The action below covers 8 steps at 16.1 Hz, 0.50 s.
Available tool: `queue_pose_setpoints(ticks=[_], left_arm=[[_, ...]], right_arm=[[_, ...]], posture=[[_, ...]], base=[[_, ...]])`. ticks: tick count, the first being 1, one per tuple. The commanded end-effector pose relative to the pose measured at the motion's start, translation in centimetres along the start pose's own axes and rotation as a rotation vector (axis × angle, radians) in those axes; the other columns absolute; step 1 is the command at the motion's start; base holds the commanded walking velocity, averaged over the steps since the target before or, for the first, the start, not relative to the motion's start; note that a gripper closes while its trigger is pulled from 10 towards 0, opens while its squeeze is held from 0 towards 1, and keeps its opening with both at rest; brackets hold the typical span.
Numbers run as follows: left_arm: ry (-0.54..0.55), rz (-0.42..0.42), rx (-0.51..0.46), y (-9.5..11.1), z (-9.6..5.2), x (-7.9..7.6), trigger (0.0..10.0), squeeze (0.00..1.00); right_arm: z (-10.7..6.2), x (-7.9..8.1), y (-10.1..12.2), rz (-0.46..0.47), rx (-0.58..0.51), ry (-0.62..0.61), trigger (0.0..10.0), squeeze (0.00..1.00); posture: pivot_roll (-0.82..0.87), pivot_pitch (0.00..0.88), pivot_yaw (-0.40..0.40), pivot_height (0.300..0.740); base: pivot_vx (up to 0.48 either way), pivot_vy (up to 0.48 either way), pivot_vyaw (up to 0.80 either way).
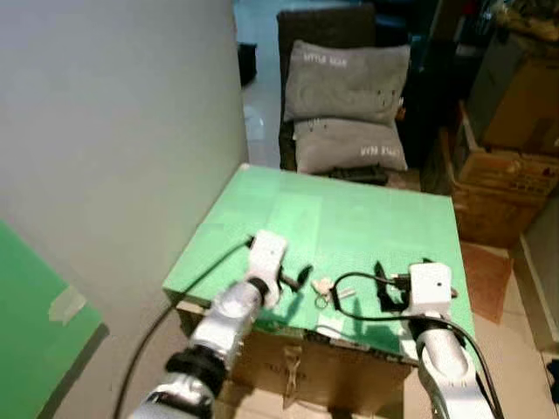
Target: Hang keys on a hook
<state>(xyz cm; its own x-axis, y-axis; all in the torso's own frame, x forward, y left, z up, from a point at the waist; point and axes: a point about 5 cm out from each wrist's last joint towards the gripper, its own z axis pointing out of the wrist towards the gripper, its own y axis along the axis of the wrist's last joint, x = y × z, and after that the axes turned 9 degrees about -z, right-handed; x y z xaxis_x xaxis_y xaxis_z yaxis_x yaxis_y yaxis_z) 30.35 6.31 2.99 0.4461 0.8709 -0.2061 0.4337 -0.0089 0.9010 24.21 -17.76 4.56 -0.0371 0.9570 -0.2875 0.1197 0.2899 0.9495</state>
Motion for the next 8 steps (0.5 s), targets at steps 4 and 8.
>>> queue_pose_setpoints(ticks=[4,8], left_arm=[[0.128,0.02,0.026,0.9,0.7,1.0,10.0,0.0],[0.144,-0.099,0.06,0.5,0.8,1.2,10.0,0.0]], right_arm=[[-2.4,1.1,-0.8,-0.019,0.02,0.096,10.0,0.0],[-3.4,0.8,-1.5,-0.029,0.054,0.098,10.0,0.0]], posture=[[-0.18,0.0,0.075,0.74],[-0.19,0.0,0.08,0.74]], base=[[0.0,0.0,0.0],[0.0,0.0,0.0]])
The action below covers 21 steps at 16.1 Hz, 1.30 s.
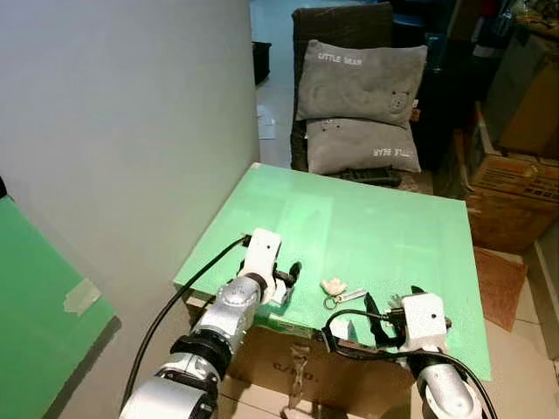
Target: Hang keys on a hook
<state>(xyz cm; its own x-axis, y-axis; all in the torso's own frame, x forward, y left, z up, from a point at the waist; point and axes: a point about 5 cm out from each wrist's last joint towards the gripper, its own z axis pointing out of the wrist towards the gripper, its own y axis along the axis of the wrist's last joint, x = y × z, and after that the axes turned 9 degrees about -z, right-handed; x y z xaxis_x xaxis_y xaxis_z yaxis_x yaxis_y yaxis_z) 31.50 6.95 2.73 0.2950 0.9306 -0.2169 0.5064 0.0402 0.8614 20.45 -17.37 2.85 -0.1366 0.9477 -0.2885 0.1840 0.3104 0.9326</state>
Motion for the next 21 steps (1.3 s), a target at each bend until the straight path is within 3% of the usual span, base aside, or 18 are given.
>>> queue_pose_setpoints(ticks=[1,4,7,12,15,21], left_arm=[[-0.006,-0.028,0.012,0.2,0.1,0.0,10.0,0.0],[-0.021,0.016,0.041,-0.9,-0.1,-0.4,10.0,0.0],[-0.017,0.044,0.099,-2.0,-0.1,-0.7,10.0,0.0],[-0.051,0.051,0.1,-1.0,0.4,-1.5,10.0,0.0],[-0.064,0.078,0.138,-2.0,0.3,-2.1,10.0,0.0],[-0.06,0.07,0.152,-1.9,0.6,-2.9,10.0,0.0]], right_arm=[[-0.1,-0.4,0.5,-0.032,-0.015,0.002,10.0,0.0],[-0.8,0.5,0.3,-0.151,-0.038,0.087,10.0,0.0],[-1.5,1.1,-0.5,-0.14,-0.003,0.126,10.0,0.0],[-2.3,1.5,-1.2,-0.161,0.021,0.168,10.0,0.0],[-2.6,2.0,-1.0,-0.153,0.016,0.176,10.0,0.0],[-3.9,2.4,-0.4,-0.164,-0.003,0.208,10.0,0.0]], posture=[[-0.2,0.0,0.078,0.74],[-0.19,0.0,0.076,0.74],[-0.19,0.014,0.068,0.74],[-0.19,0.016,0.075,0.74],[-0.2,0.027,0.081,0.74],[-0.23,0.088,0.082,0.74]], base=[[0.0,0.0,0.0],[0.0,0.0,0.0],[0.0,0.0,0.0],[0.0,0.0,0.0],[0.0,0.0,0.0],[0.0,0.0,0.0]])
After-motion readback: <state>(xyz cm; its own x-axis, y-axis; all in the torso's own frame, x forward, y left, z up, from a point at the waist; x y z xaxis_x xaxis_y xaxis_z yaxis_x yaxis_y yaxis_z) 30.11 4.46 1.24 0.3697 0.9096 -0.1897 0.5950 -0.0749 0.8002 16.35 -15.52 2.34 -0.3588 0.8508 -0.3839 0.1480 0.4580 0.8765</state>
